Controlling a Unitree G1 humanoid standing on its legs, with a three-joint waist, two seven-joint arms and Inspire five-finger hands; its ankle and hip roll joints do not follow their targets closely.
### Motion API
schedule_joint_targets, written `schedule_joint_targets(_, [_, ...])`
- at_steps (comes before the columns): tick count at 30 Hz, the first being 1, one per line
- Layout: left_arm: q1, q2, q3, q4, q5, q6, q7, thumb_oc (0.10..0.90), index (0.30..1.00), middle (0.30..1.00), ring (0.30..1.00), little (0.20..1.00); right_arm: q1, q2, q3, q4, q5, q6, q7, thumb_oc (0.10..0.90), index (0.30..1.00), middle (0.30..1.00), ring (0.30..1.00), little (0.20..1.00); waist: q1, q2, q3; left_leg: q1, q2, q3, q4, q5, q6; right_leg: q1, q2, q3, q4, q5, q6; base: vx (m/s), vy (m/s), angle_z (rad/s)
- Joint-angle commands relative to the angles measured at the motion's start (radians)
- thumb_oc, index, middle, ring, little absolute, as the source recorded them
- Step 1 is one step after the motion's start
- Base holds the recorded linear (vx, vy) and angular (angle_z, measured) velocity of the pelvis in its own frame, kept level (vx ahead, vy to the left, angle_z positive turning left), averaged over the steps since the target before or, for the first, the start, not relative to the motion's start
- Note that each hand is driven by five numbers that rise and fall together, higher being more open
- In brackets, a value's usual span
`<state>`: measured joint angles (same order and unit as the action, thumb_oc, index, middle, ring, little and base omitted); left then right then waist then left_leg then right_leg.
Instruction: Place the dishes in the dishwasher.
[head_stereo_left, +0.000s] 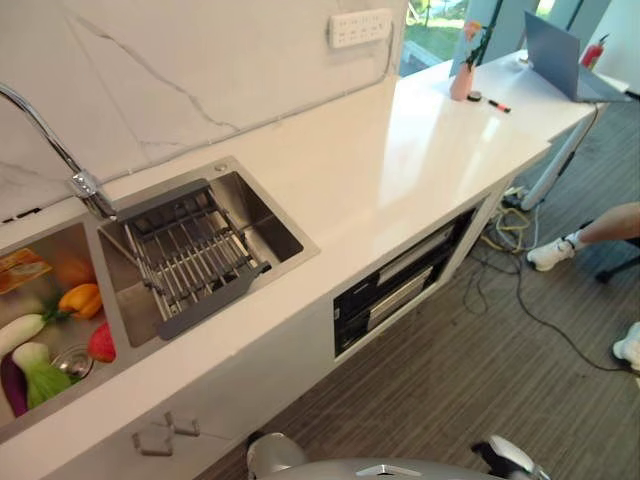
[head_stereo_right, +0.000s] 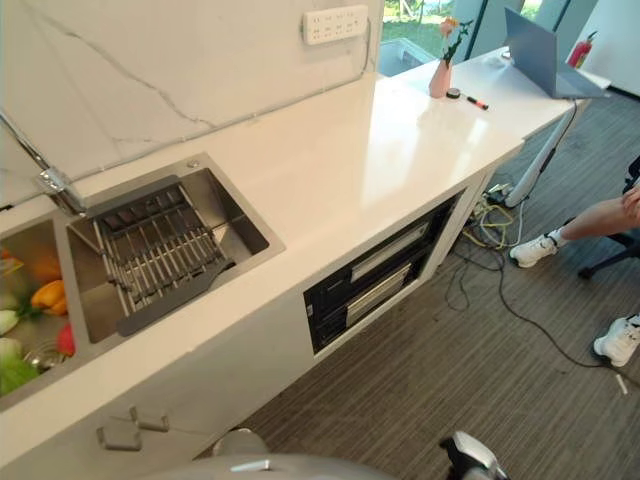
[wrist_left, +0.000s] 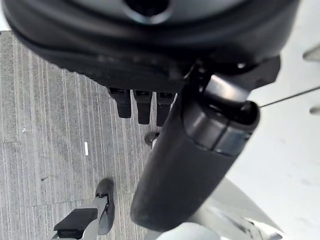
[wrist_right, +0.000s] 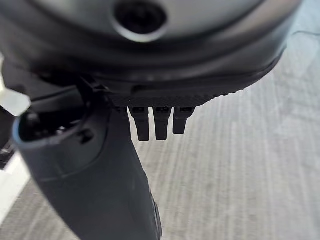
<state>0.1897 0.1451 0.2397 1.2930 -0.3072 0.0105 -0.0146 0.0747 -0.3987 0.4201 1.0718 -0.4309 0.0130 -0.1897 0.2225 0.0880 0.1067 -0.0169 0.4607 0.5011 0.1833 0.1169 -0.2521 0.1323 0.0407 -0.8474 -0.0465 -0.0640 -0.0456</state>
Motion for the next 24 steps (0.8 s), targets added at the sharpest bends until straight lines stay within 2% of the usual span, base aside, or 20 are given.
schedule_joint_targets(1, [-0.024, 0.044, -0.070, 0.015, -0.013, -0.021, 0.021, 0.800, 0.900, 0.900, 0.900, 0.900, -0.111, -0.017, -0.038, -0.057, 0.019, -0.031, -0.026, 0.800, 0.900, 0.900, 0.900, 0.900, 0.066, -0.033, 0.051, -0.063, 0.026, -0.064, 0.115, 0.185, 0.002, 0.043, -0.171, -0.038, -0.041, -0.047, 0.078, -0.32, -0.364, -0.08])
schedule_joint_targets(2, [-0.027, 0.041, -0.071, 0.027, -0.006, -0.017, 0.016, 0.800, 0.900, 0.900, 0.900, 0.900, -0.113, -0.018, -0.045, -0.047, 0.026, -0.031, -0.030, 0.800, 0.900, 0.900, 0.900, 0.900, 0.053, -0.044, 0.048, -0.034, 0.002, -0.002, 0.172, 0.106, 0.013, 0.029, -0.178, -0.056, -0.039, -0.046, 0.070, -0.23, -0.239, -0.02])
schedule_joint_targets(3, [-0.028, 0.042, -0.070, 0.028, -0.006, -0.017, 0.016, 0.800, 0.900, 0.900, 0.900, 0.900, -0.114, -0.017, -0.045, -0.045, 0.026, -0.031, -0.031, 0.800, 0.900, 0.900, 0.900, 0.900, 0.055, -0.045, 0.049, -0.033, 0.001, 0.003, 0.178, 0.097, 0.015, 0.029, -0.181, -0.056, -0.039, -0.043, 0.073, -0.11, -0.081, 0.11])
schedule_joint_targets(5, [-0.037, 0.043, -0.073, 0.054, 0.030, -0.011, 0.012, 0.800, 0.900, 0.900, 0.900, 0.900, -0.108, -0.019, -0.076, -0.026, 0.045, -0.032, -0.037, 0.800, 0.900, 0.900, 0.900, 0.900, 0.029, -0.063, 0.038, 0.042, -0.062, 0.096, 0.253, -0.031, 0.050, 0.009, -0.207, -0.103, -0.032, -0.030, 0.064, -0.11, -0.028, 0.43])
schedule_joint_targets(6, [-0.045, 0.043, -0.082, 0.062, 0.054, -0.009, 0.010, 0.800, 0.900, 0.900, 0.900, 0.900, -0.101, -0.020, -0.095, -0.013, 0.054, -0.031, -0.037, 0.800, 0.900, 0.900, 0.900, 0.900, 0.008, -0.064, 0.030, 0.070, -0.101, 0.102, 0.235, -0.072, 0.067, 0.002, -0.222, -0.129, -0.015, -0.027, 0.062, -0.13, 0.114, 1.09])
schedule_joint_targets(7, [-0.052, 0.042, -0.097, 0.069, 0.077, -0.014, 0.006, 0.800, 0.900, 0.900, 0.900, 0.900, -0.086, -0.013, -0.121, 0.001, 0.074, -0.033, -0.042, 0.800, 0.900, 0.900, 0.900, 0.900, -0.032, -0.063, 0.019, 0.105, -0.140, 0.139, 0.155, -0.108, 0.090, 0.003, -0.245, -0.181, 0.001, -0.007, 0.072, -0.15, 0.370, 1.59])
schedule_joint_targets(8, [-0.064, 0.039, -0.119, 0.065, 0.113, -0.016, 0.003, 0.800, 0.900, 0.900, 0.900, 0.900, -0.075, 0.007, -0.152, 0.024, 0.105, -0.035, -0.037, 0.800, 0.900, 0.900, 0.900, 0.900, -0.070, -0.056, -0.005, 0.146, -0.198, 0.164, 0.000, -0.152, 0.121, -0.012, -0.283, -0.214, 0.029, 0.042, 0.094, -0.10, 0.456, 2.08])
schedule_joint_targets(9, [-0.068, 0.039, -0.134, 0.054, 0.121, -0.018, -0.003, 0.800, 0.900, 0.900, 0.900, 0.900, -0.074, 0.018, -0.165, 0.029, 0.118, -0.032, -0.030, 0.800, 0.900, 0.900, 0.900, 0.900, -0.075, -0.059, -0.013, 0.142, -0.243, 0.115, -0.061, -0.181, 0.145, -0.018, -0.313, -0.224, 0.059, 0.072, 0.114, -0.04, 0.395, 2.28])
schedule_joint_targets(10, [-0.067, 0.040, -0.136, 0.053, 0.121, -0.018, -0.003, 0.800, 0.900, 0.900, 0.900, 0.900, -0.073, 0.019, -0.167, 0.029, 0.119, -0.032, -0.030, 0.800, 0.900, 0.900, 0.900, 0.900, -0.080, -0.060, -0.016, 0.142, -0.253, 0.109, -0.070, -0.182, 0.154, -0.018, -0.325, -0.231, 0.066, 0.077, 0.122, 0.05, 0.399, 2.81])
schedule_joint_targets(12, [-0.093, 0.058, -0.171, 0.027, 0.135, -0.025, 0.009, 0.800, 0.900, 0.900, 0.900, 0.900, -0.072, 0.054, -0.202, 0.032, 0.161, -0.021, -0.025, 0.800, 0.900, 0.900, 0.900, 0.900, -0.101, -0.056, 0.009, 0.134, -0.295, 0.041, -0.098, -0.211, 0.189, -0.054, -0.426, -0.207, 0.257, 0.099, 0.177, 0.05, 0.414, 1.94])
schedule_joint_targets(13, [-0.094, 0.059, -0.172, 0.026, 0.135, -0.025, 0.009, 0.800, 0.900, 0.900, 0.900, 0.900, -0.072, 0.054, -0.203, 0.031, 0.161, -0.020, -0.025, 0.800, 0.900, 0.900, 0.900, 0.900, -0.101, -0.058, 0.010, 0.135, -0.301, 0.040, -0.098, -0.216, 0.194, -0.056, -0.440, -0.205, 0.273, 0.096, 0.183, 0.05, 0.280, 0.58])
schedule_joint_targets(14, [-0.099, 0.066, -0.172, 0.019, 0.137, -0.025, 0.026, 0.800, 0.900, 0.900, 0.900, 0.900, -0.071, 0.062, -0.211, 0.023, 0.170, -0.020, -0.027, 0.800, 0.900, 0.900, 0.900, 0.900, -0.102, -0.055, 0.019, 0.141, -0.315, 0.024, -0.101, -0.230, 0.208, -0.065, -0.479, -0.182, 0.353, 0.094, 0.204, 0.02, 0.267, 0.46])
schedule_joint_targets(15, [-0.124, 0.076, -0.178, 0.001, 0.104, -0.030, 0.048, 0.800, 0.900, 0.900, 0.900, 0.900, -0.083, 0.076, -0.235, -0.003, 0.220, -0.026, -0.032, 0.800, 0.900, 0.900, 0.900, 0.900, -0.132, -0.060, 0.046, 0.151, -0.340, -0.020, -0.112, -0.247, 0.223, -0.122, -0.536, -0.036, 0.491, 0.131, 0.270, -0.03, 0.221, 0.19])
schedule_joint_targets(17, [-0.148, 0.082, -0.189, -0.026, 0.081, -0.044, 0.063, 0.800, 0.900, 0.900, 0.900, 0.900, -0.084, 0.092, -0.252, 0.011, 0.278, -0.034, -0.036, 0.800, 0.900, 0.900, 0.900, 0.900, -0.139, -0.070, 0.035, 0.130, -0.341, -0.069, -0.125, -0.238, 0.216, -0.123, -0.485, 0.108, 0.387, 0.065, 0.250, -0.09, -0.017, 0.29])
schedule_joint_targets(18, [-0.159, 0.090, -0.206, -0.038, 0.076, -0.051, 0.066, 0.800, 0.900, 0.900, 0.900, 0.900, -0.086, 0.099, -0.264, 0.038, 0.313, -0.039, -0.038, 0.800, 0.900, 0.900, 0.900, 0.900, -0.139, -0.072, 0.020, 0.111, -0.340, -0.101, -0.131, -0.226, 0.210, -0.112, -0.459, 0.163, 0.324, 0.068, 0.244, -0.04, -0.083, 0.64])
schedule_joint_targets(19, [-0.159, 0.090, -0.206, -0.038, 0.076, -0.051, 0.066, 0.800, 0.900, 0.900, 0.900, 0.900, -0.086, 0.099, -0.264, 0.038, 0.313, -0.039, -0.038, 0.800, 0.900, 0.900, 0.900, 0.900, -0.139, -0.071, 0.020, 0.111, -0.339, -0.101, -0.131, -0.226, 0.210, -0.112, -0.459, 0.163, 0.324, 0.068, 0.243, 0.02, -0.094, 0.79])
schedule_joint_targets(20, [-0.185, 0.095, -0.239, -0.069, 0.081, -0.059, 0.065, 0.800, 0.900, 0.900, 0.900, 0.900, -0.099, 0.108, -0.276, 0.084, 0.352, -0.036, -0.025, 0.800, 0.900, 0.900, 0.900, 0.900, -0.145, -0.079, 0.011, 0.098, -0.348, -0.146, -0.149, -0.208, 0.205, -0.120, -0.440, 0.257, 0.266, 0.072, 0.252, 0.03, -0.048, 0.75])
schedule_joint_targets(21, [-0.186, 0.096, -0.239, -0.069, 0.081, -0.059, 0.065, 0.800, 0.900, 0.900, 0.900, 0.900, -0.101, 0.109, -0.277, 0.086, 0.353, -0.038, -0.025, 0.800, 0.900, 0.900, 0.900, 0.900, -0.145, -0.078, 0.012, 0.099, -0.346, -0.146, -0.149, -0.207, 0.204, -0.116, -0.436, 0.256, 0.259, 0.074, 0.251, 0.05, -0.168, 0.73])
schedule_joint_targets(22, [-0.189, 0.101, -0.243, -0.071, 0.089, -0.059, 0.062, 0.800, 0.900, 0.900, 0.900, 0.900, -0.113, 0.122, -0.278, 0.130, 0.366, -0.033, -0.025, 0.800, 0.900, 0.900, 0.900, 0.900, -0.116, -0.096, -0.008, 0.085, -0.340, -0.153, -0.158, -0.188, 0.194, -0.045, -0.420, 0.193, 0.162, 0.096, 0.257, 0.05, -0.183, 0.75])
schedule_joint_targets(24, [-0.188, 0.093, -0.240, -0.052, 0.093, -0.057, 0.057, 0.800, 0.900, 0.900, 0.900, 0.900, -0.106, 0.128, -0.290, 0.162, 0.388, -0.030, -0.020, 0.800, 0.900, 0.900, 0.900, 0.900, -0.099, -0.107, -0.027, 0.089, -0.327, -0.156, -0.185, -0.162, 0.173, -0.011, -0.392, 0.169, 0.102, 0.113, 0.263, 0.09, -0.180, 0.36])
